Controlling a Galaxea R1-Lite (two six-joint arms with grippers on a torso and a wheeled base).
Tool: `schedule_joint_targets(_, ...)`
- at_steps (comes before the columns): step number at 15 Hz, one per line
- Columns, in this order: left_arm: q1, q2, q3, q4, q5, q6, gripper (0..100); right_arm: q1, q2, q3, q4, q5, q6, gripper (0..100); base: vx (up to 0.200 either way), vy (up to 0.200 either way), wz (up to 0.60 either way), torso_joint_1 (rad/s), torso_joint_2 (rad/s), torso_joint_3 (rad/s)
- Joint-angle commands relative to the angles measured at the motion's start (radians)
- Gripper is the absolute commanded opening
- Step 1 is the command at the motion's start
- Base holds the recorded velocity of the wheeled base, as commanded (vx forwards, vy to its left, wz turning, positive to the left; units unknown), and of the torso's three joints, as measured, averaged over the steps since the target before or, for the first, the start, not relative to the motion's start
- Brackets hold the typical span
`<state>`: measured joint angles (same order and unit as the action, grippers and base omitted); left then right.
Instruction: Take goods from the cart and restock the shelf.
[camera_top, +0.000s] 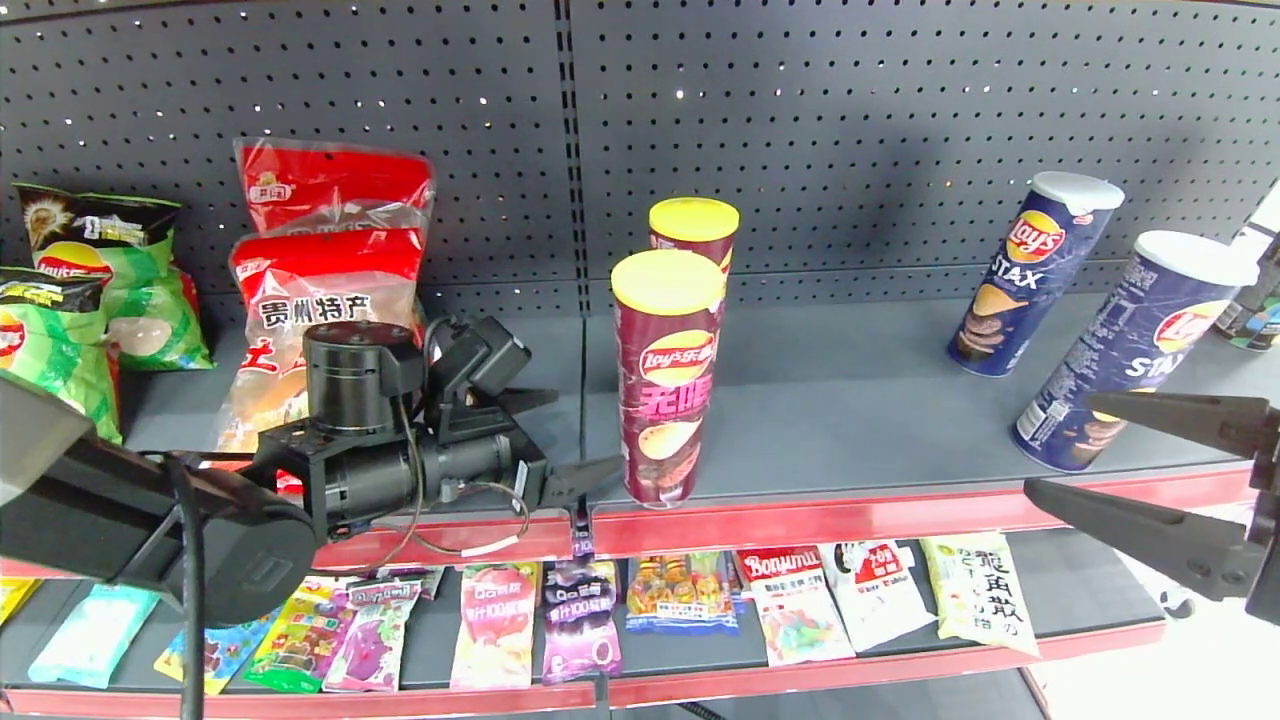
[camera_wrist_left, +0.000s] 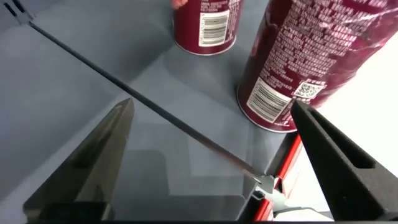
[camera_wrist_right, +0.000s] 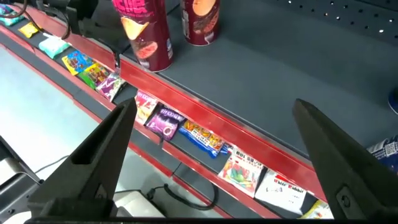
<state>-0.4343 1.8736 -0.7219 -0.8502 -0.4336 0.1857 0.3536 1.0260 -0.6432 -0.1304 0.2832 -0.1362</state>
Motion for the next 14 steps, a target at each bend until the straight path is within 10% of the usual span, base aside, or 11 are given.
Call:
schedule_joint_targets(1, 0.0, 0.006, -0.008, -0.001, 0.0, 0.0, 100, 0.001, 0.003, -0.003, -0.001, 0.001, 0.0, 100, 0.0, 0.0, 0.0, 0.0, 0.0, 0.0)
schedule_joint_targets(14, -0.024, 0.05, -0.082, 0.002, 0.0, 0.0, 100, 0.001, 0.002, -0.004, -0.001, -0.002, 0.001, 100, 0.0, 0.0, 0.0, 0.0, 0.0, 0.0)
